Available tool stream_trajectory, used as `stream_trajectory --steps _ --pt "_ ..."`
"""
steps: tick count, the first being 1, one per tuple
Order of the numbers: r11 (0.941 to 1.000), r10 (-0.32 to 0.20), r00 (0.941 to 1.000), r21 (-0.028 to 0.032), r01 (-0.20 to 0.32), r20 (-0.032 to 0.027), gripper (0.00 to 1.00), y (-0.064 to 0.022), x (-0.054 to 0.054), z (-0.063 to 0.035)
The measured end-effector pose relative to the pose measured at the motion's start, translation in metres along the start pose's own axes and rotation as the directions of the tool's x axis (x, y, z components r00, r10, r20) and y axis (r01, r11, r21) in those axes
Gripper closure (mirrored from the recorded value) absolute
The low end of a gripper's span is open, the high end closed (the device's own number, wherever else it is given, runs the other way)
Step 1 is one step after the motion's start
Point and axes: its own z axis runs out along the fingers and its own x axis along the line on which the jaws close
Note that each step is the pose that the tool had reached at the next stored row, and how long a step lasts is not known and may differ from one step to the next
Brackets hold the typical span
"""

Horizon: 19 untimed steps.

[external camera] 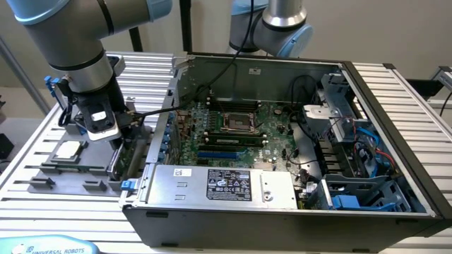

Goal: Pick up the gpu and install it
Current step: 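Pick up the gpu and move the gpu toward the slot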

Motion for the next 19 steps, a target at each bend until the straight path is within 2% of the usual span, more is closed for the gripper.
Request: stream_trajectory --steps 5,12,19 --pt "0.9999 -0.017 0.9999 -0.0005 0.017 -0.0008 0.73 0.0 0.0001 0.0001" --pt "0.9946 -0.104 0.9946 -0.0034 0.104 -0.0048 0.73 0.0 0.0001 0.0004" --pt "0.9945 -0.105 0.9945 -0.0034 0.105 -0.0049 0.73 0.0 0.0001 0.0005"
